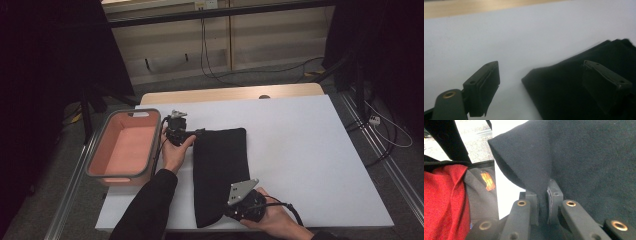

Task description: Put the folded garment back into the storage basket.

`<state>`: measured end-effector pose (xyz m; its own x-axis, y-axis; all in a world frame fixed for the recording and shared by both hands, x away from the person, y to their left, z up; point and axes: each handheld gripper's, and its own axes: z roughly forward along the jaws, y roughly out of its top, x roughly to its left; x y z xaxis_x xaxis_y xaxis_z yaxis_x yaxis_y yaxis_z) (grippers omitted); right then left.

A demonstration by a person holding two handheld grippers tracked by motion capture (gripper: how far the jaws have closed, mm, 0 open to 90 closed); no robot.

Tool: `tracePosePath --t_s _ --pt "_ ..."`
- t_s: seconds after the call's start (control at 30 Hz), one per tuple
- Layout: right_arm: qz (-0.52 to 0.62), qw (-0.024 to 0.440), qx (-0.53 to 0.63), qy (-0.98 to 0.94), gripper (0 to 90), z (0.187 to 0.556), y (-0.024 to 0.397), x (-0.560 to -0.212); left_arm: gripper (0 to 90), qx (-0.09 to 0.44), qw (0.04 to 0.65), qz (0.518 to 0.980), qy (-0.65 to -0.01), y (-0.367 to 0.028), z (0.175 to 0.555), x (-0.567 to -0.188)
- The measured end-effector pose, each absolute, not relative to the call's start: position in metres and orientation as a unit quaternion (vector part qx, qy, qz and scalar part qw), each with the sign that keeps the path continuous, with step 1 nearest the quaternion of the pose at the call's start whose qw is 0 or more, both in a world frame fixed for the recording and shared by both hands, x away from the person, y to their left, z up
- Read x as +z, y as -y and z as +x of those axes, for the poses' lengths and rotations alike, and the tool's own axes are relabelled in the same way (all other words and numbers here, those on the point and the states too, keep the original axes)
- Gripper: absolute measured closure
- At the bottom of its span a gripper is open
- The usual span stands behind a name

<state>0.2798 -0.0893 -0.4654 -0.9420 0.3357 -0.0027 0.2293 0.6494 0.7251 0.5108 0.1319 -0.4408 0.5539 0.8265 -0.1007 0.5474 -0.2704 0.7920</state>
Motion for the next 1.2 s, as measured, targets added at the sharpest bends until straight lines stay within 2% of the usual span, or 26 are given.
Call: tracePosePath --t_s 0.1,0.2,0.37,0.5,0.73,0.93,0.97,1.0,1.1,1.13,1.2 --pt "0.155 0.07 0.388 -0.906 82.5 0.279 0.089 -0.465 19.9 0.144 0.401 0.78 -0.458 -0.134 0.516 -0.446" --pt "0.153 0.069 0.387 -0.906 82.5 0.28 0.089 -0.466 29.7 0.139 0.4 0.779 -0.462 -0.132 0.519 -0.452" --pt "0.153 0.071 0.387 -0.907 82.5 0.279 0.089 -0.465 37.8 0.123 0.395 0.783 -0.465 -0.13 0.524 -0.46" --pt "0.152 0.07 0.387 -0.907 82.5 0.28 0.089 -0.466 39.4 0.127 0.398 0.779 -0.468 -0.129 0.525 -0.461" --pt "0.153 0.07 0.386 -0.907 82.4 0.28 0.089 -0.466 52.6 0.145 0.391 0.788 -0.452 -0.124 0.522 -0.462" --pt "0.154 0.069 0.387 -0.907 82.3 0.28 0.089 -0.466 53.3 0.16 0.381 0.793 -0.448 -0.118 0.519 -0.462" --pt "0.154 0.069 0.387 -0.907 82.2 0.28 0.089 -0.466 58.3 0.157 0.383 0.793 -0.447 -0.118 0.519 -0.462" --pt "0.154 0.069 0.387 -0.907 82.2 0.28 0.089 -0.466 58.3 0.154 0.386 0.793 -0.447 -0.118 0.519 -0.462" --pt "0.155 0.069 0.387 -0.906 82.2 0.28 0.089 -0.466 70.5 0.142 0.394 0.791 -0.445 -0.118 0.518 -0.462" --pt "0.155 0.069 0.387 -0.906 82.2 0.28 0.089 -0.466 70.5 0.139 0.396 0.792 -0.444 -0.118 0.518 -0.462" --pt "0.155 0.07 0.386 -0.907 82.3 0.28 0.089 -0.466 76.3 0.134 0.397 0.793 -0.443 -0.117 0.517 -0.462"
